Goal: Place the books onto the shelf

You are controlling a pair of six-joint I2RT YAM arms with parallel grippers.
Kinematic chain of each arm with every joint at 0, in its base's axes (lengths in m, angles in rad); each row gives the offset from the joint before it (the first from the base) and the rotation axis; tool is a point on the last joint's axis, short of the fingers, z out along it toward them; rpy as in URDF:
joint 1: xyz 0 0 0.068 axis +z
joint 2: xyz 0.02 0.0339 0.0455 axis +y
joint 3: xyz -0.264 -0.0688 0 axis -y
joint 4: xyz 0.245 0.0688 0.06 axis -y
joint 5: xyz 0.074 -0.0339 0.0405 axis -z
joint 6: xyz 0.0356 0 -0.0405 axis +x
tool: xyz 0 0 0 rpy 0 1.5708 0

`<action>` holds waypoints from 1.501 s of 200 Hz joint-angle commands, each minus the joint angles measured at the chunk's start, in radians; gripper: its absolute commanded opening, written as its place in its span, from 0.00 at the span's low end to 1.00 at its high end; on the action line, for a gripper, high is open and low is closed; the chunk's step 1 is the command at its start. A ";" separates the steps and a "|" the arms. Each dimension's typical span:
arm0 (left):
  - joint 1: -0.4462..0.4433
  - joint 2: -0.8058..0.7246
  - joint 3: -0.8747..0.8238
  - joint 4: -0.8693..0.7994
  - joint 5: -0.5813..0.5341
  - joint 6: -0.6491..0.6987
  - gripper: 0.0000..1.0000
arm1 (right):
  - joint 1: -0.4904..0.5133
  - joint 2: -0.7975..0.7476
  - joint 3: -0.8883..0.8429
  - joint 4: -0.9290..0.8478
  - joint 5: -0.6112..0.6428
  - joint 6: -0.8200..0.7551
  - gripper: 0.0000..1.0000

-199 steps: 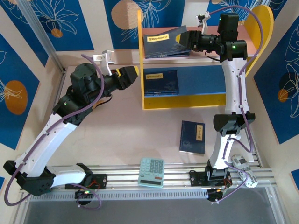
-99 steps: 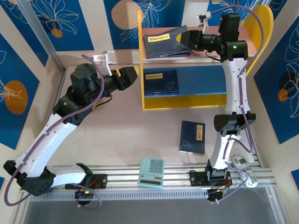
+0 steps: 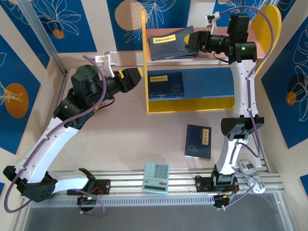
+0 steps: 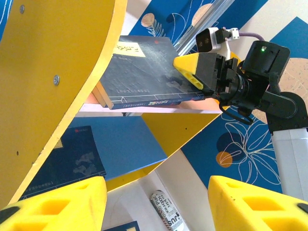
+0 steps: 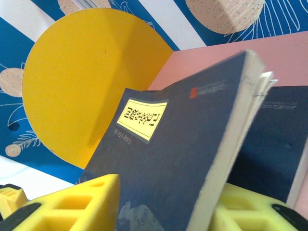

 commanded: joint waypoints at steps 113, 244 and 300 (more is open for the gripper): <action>-0.011 -0.019 0.048 -0.027 -0.004 0.032 0.58 | -0.032 0.044 0.055 0.115 -0.160 0.167 0.21; -0.011 -0.010 0.045 -0.022 -0.002 0.031 0.59 | -0.034 0.059 0.035 0.172 -0.153 0.226 0.19; -0.011 -0.011 0.042 -0.023 -0.002 0.030 0.58 | -0.018 0.058 0.006 0.196 -0.115 0.249 0.18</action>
